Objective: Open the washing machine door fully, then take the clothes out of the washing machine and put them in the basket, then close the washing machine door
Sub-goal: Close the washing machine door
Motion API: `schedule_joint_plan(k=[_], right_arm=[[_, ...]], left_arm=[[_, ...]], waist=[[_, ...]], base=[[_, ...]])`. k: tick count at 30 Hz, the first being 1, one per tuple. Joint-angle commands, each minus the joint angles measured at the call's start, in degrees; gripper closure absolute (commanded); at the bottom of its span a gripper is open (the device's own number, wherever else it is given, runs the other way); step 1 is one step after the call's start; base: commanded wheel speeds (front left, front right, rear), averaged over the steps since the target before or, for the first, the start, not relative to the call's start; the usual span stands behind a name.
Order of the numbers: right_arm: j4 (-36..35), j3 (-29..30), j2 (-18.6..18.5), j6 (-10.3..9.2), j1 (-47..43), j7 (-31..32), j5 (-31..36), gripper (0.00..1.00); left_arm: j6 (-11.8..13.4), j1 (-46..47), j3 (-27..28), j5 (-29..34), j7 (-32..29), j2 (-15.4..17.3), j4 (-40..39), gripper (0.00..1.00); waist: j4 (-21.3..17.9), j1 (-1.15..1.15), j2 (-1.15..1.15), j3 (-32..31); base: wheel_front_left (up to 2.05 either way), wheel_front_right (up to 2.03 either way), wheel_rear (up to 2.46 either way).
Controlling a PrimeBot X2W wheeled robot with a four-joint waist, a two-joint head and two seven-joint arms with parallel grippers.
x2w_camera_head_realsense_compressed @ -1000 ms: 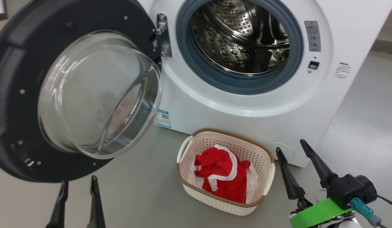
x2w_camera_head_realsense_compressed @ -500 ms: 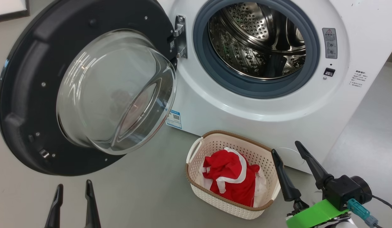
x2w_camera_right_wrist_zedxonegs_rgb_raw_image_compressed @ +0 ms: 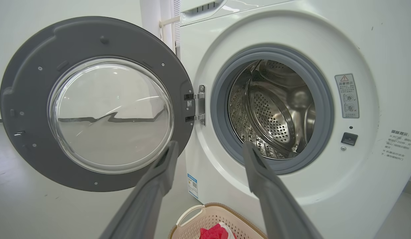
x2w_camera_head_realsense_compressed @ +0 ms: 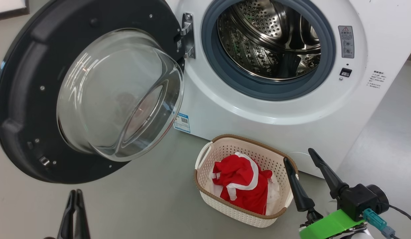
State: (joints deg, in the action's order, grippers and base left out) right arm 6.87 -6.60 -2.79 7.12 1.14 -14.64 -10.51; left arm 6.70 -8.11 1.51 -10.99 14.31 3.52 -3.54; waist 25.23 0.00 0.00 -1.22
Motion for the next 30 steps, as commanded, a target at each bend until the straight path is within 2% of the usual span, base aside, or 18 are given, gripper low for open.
schedule_joint_plan(k=[1, 8, 15, 17, 23, 30], right_arm=[[-1.31, -1.66, -0.09, 0.36, 0.63, -0.36, 0.17, 0.00], [-1.09, -1.70, -0.09, 0.36, 0.36, -0.36, 0.20, 0.00], [-0.85, -1.55, -0.09, 0.36, 0.54, -0.36, 0.79, 0.00], [-0.78, -1.41, -0.09, 0.36, 0.47, -0.36, 0.94, 0.00], [-0.38, -1.28, -0.09, 0.36, -0.30, -0.36, 1.00, 0.00], [-0.18, -1.12, -0.09, 0.36, -0.65, -0.36, 0.97, 0.00]], left_arm=[[0.62, 2.06, 1.87, 0.58, 0.68, 0.88, -2.06, 1.00], [1.31, 5.79, 5.49, 1.06, 0.68, 2.62, -7.11, 1.00], [0.98, 17.79, 11.39, -1.35, 0.17, 8.59, -8.14, 1.00], [1.68, 21.45, 13.27, -2.70, 0.04, 9.44, -7.36, 1.00], [1.33, 33.11, 19.36, -12.75, -1.93, 10.95, 1.19, 1.00], [0.73, 45.64, 25.12, -26.08, -9.41, 12.10, 18.22, 1.00]], waist=[[-0.04, 0.00, 0.00, 0.02], [-0.10, 0.00, 0.00, 0.27], [-0.41, 0.00, 0.00, 0.43], [-0.58, 0.00, 0.00, 0.37], [-1.41, 0.00, 0.00, -0.54], [-1.90, 0.00, 0.00, -1.25]], base=[[0.00, 0.00, 0.00], [0.00, 0.00, 0.00], [0.00, 0.00, 0.00], [0.00, 0.00, 0.00], [0.00, 0.00, 0.00], [0.00, 0.00, 0.00]])
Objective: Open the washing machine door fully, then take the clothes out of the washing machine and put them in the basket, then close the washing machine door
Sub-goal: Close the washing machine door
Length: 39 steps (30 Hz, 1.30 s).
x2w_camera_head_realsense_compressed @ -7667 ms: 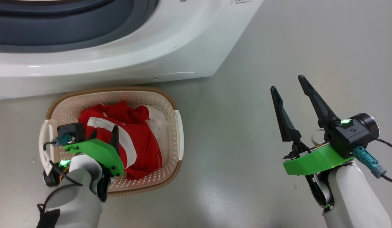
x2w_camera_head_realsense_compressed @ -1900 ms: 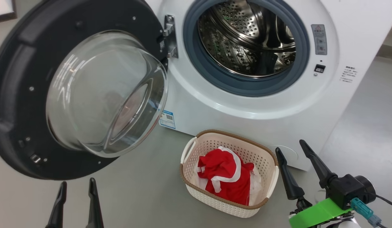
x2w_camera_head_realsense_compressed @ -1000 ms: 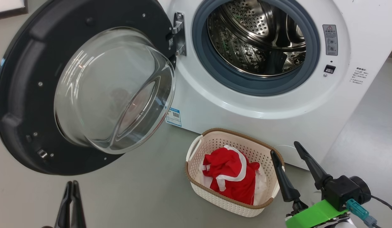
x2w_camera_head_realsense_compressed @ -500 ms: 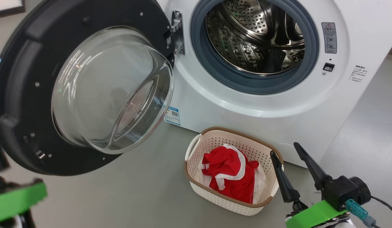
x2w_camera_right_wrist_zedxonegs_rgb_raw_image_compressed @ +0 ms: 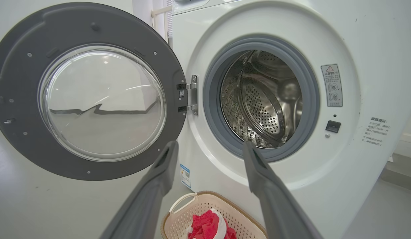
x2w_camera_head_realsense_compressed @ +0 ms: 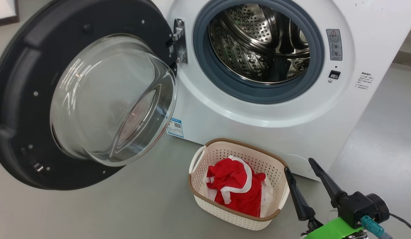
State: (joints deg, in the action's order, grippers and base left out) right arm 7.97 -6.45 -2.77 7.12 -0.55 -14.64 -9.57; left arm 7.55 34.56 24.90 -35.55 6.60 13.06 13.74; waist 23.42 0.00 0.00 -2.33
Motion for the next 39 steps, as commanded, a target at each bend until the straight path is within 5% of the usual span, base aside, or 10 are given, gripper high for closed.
schedule_joint_plan(k=[1, 7, 18, 39], right_arm=[[-1.27, -1.19, -0.10, 0.36, 1.03, -0.36, 0.06, 0.00], [-1.35, -1.13, -0.10, 0.36, 1.21, -0.36, 0.57, 0.00], [-0.58, -1.90, -0.12, 0.36, 1.28, -0.36, 1.18, 0.00], [-0.08, -2.22, -1.41, 0.36, 1.64, -0.36, 0.91, 0.00]], left_arm=[[0.08, 4.77, 2.64, -3.80, -3.26, 2.26, 3.55, 1.00], [1.55, 13.11, 6.52, -12.98, -12.58, 3.47, 17.66, 1.00], [3.01, 19.65, 6.00, -16.33, -23.90, 8.31, 33.40, 1.00], [-1.75, 17.69, 5.43, -20.31, -34.60, 8.65, 39.84, 1.00]], waist=[[-0.06, 0.00, 0.00, -0.17], [-0.20, 0.00, 0.00, 0.26], [-1.14, 0.00, 0.00, 0.87], [-5.25, 0.00, 0.00, 2.00]], base=[[0.00, 0.00, 0.00], [0.00, 0.00, 0.00], [0.00, 0.00, 0.00], [0.00, 0.00, 0.00]])
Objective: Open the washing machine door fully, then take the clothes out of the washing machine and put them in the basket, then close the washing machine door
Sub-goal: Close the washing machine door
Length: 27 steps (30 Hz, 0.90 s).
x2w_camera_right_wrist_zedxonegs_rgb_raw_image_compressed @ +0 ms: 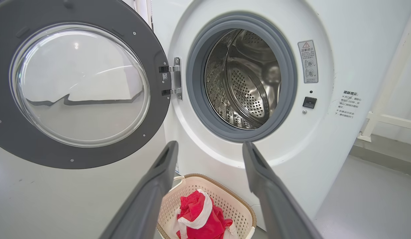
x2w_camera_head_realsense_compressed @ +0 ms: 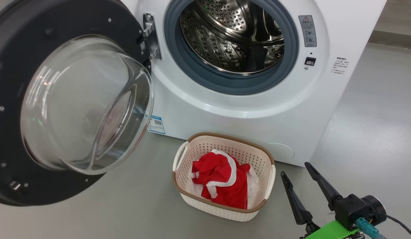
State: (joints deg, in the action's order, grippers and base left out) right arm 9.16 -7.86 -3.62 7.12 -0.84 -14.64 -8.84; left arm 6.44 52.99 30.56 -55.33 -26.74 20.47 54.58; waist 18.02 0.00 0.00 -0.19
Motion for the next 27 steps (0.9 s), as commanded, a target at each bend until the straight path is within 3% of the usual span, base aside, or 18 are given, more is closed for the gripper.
schedule_joint_plan(k=[1, 17, 27], right_arm=[[-1.27, -0.75, -0.52, 0.36, 1.84, -0.36, 0.17, 0.00], [-1.25, -0.74, 0.21, 0.36, 1.51, -0.36, 0.24, 0.00], [-0.73, -1.28, 0.55, 0.36, 1.16, -0.36, -0.32, 0.00]], left_arm=[[-0.66, -0.90, -0.32, -0.64, -1.82, 1.11, -1.18, 1.00], [-2.44, -5.07, -2.09, -2.93, -10.37, -2.76, -8.05, 1.00], [-1.92, -9.32, 0.64, -7.39, -13.82, -6.19, -15.65, 1.00]], waist=[[0.29, 0.00, 0.00, -0.25], [2.56, 0.00, 0.00, -0.40], [2.87, 0.00, 0.00, -1.24]], base=[[0.00, 0.00, 0.00], [0.00, 0.00, 0.00], [0.00, 0.00, 0.00]])
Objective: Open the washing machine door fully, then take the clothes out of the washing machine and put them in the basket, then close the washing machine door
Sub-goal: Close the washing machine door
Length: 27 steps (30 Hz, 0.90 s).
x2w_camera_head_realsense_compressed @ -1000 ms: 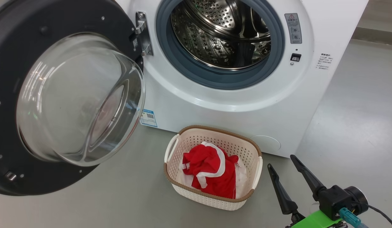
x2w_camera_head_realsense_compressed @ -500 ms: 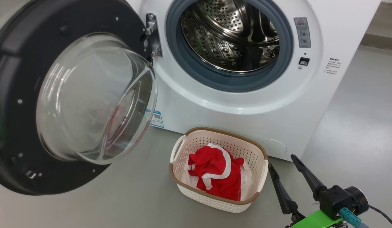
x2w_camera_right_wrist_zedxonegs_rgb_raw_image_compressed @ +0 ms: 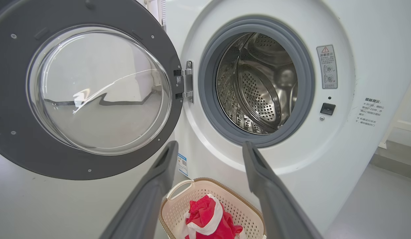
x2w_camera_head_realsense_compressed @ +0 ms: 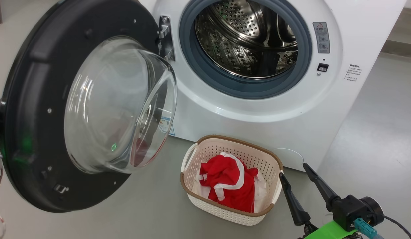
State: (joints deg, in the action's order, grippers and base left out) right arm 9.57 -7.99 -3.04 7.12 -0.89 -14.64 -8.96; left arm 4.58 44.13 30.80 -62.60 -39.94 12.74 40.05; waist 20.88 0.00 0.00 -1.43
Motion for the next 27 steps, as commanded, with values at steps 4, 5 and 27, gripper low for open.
schedule_joint_plan(k=[4, 5, 27], right_arm=[[-1.06, -1.14, 0.04, 0.36, 1.04, -0.36, -0.30, 0.00], [-1.06, -1.13, 0.06, 0.36, 0.98, -0.36, -0.32, 0.00], [-0.61, -1.99, 0.15, 0.36, 0.85, -0.36, -1.98, 0.00]], left_arm=[[0.37, -2.78, 0.74, -1.15, -2.70, 0.68, -5.15, 1.00], [0.65, -3.34, 0.86, -1.48, -3.26, 0.37, -6.13, 1.00], [5.01, -11.20, -0.25, -7.42, -10.45, -8.30, -24.03, 1.00]], waist=[[0.15, 0.00, 0.00, -0.30], [0.23, 0.00, 0.00, -0.36], [0.53, 0.00, 0.00, -1.51]], base=[[0.00, 0.00, 0.00], [0.00, 0.00, 0.00], [0.00, 0.00, 0.00]])
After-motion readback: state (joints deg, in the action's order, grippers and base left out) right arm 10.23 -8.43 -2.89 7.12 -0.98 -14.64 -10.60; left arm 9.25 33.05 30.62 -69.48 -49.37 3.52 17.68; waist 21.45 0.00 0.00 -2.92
